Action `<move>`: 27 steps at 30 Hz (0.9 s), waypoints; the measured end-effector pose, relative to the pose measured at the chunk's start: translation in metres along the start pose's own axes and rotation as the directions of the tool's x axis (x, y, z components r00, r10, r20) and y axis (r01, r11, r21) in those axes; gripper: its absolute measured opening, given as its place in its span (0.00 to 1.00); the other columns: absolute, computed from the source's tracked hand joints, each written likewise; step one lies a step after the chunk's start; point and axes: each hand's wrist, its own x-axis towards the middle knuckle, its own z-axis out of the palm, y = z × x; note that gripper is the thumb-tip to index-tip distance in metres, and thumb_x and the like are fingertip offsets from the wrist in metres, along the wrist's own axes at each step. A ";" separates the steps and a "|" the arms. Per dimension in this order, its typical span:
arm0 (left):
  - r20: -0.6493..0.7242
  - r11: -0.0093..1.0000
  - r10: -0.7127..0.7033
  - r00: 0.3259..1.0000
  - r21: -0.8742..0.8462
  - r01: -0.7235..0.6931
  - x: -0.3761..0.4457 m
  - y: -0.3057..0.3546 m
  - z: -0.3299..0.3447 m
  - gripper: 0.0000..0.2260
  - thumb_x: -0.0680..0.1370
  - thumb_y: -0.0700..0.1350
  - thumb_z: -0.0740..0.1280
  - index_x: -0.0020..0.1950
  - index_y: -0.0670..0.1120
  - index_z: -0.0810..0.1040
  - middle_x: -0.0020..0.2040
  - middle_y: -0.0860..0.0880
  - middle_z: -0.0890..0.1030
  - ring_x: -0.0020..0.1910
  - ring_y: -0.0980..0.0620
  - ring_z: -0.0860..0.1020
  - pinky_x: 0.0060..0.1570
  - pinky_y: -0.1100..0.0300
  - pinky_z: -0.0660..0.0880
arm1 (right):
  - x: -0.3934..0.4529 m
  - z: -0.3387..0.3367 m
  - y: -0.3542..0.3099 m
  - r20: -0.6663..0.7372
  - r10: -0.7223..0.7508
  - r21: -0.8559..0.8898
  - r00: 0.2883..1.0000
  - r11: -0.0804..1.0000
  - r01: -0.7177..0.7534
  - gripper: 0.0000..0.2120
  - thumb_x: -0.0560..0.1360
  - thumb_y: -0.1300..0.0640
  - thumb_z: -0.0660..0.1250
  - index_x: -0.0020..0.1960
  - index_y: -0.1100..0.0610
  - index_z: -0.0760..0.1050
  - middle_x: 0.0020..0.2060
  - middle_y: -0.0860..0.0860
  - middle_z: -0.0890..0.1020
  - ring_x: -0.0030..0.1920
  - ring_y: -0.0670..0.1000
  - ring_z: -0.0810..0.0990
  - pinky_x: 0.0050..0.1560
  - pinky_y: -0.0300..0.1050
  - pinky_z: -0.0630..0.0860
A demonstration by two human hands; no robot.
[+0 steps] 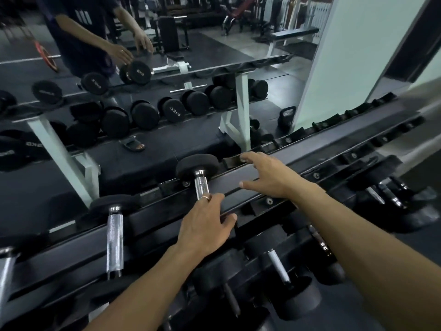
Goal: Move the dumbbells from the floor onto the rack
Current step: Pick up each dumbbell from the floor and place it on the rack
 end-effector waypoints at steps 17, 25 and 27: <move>0.374 0.861 0.381 0.846 0.190 -0.472 -0.185 0.186 0.150 0.23 0.79 0.59 0.60 0.70 0.50 0.67 0.67 0.49 0.70 0.65 0.48 0.70 0.61 0.53 0.69 | -0.364 -0.003 0.153 -0.033 0.325 -0.050 0.945 0.944 -0.326 0.32 0.74 0.45 0.69 0.73 0.54 0.63 0.63 0.55 0.74 0.64 0.57 0.74 0.63 0.53 0.71; 0.570 0.765 0.438 0.695 0.170 -0.621 -0.232 0.256 0.242 0.24 0.79 0.59 0.61 0.71 0.49 0.67 0.66 0.48 0.71 0.65 0.48 0.72 0.61 0.52 0.71 | -0.489 0.035 0.225 0.019 0.540 0.021 0.842 0.841 -0.540 0.33 0.73 0.43 0.68 0.73 0.52 0.62 0.63 0.53 0.74 0.63 0.57 0.75 0.63 0.55 0.72; 0.613 0.744 0.449 0.650 0.148 -0.652 -0.236 0.266 0.270 0.24 0.79 0.59 0.61 0.71 0.49 0.68 0.65 0.49 0.72 0.64 0.48 0.72 0.60 0.52 0.70 | -0.513 0.051 0.243 0.030 0.594 0.032 0.804 0.803 -0.595 0.32 0.73 0.43 0.68 0.73 0.52 0.63 0.62 0.53 0.74 0.62 0.57 0.75 0.63 0.54 0.71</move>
